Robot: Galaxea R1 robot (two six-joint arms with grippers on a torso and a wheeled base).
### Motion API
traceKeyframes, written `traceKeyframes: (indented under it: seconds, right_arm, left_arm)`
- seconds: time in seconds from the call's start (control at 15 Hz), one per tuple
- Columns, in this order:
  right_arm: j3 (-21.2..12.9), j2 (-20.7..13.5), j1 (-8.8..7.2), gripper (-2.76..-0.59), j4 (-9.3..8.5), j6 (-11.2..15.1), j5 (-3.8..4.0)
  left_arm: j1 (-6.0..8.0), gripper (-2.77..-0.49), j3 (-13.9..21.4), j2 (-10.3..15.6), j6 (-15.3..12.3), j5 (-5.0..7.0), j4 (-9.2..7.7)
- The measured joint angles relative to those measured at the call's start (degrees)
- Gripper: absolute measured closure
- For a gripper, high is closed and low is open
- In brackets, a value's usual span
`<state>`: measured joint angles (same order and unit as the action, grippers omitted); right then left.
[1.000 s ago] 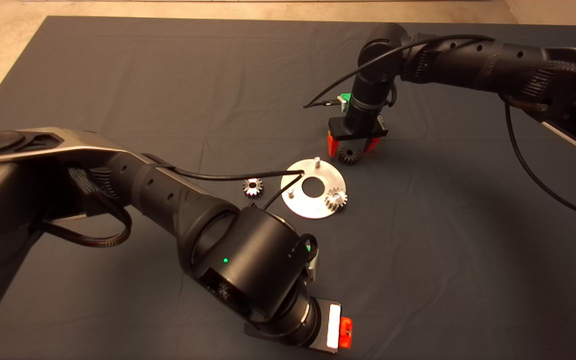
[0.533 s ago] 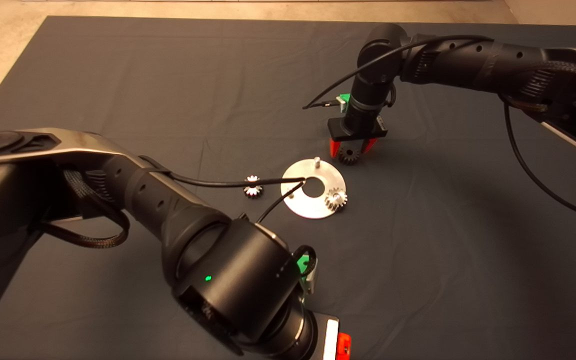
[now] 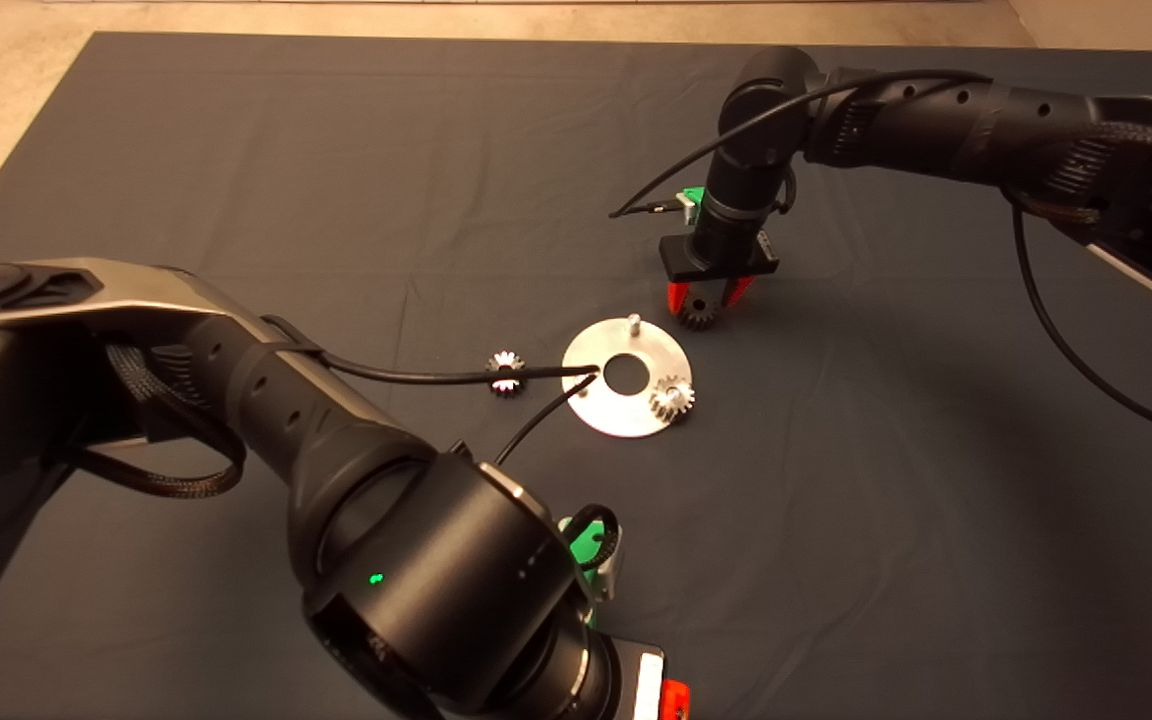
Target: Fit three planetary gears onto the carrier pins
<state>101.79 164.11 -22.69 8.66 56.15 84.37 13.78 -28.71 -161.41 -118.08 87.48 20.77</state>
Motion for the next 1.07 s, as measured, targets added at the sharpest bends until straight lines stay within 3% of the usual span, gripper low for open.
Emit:
traceKeyframes:
  seconds: [0.47, 1.07]
  right_arm:
    - [-0.1, -0.1, 0.01, -1.23, 0.00, -0.4, -0.11]
    - [-0.1, -0.1, 0.48, -1.14, 0.00, -0.4, -0.24]
  left_arm:
    - [-0.94, -2.75, 0.5, 1.6, -0.1, 0.02, -0.02]
    - [-0.94, -2.75, 0.5, 2.8, -0.1, 0.02, -0.03]
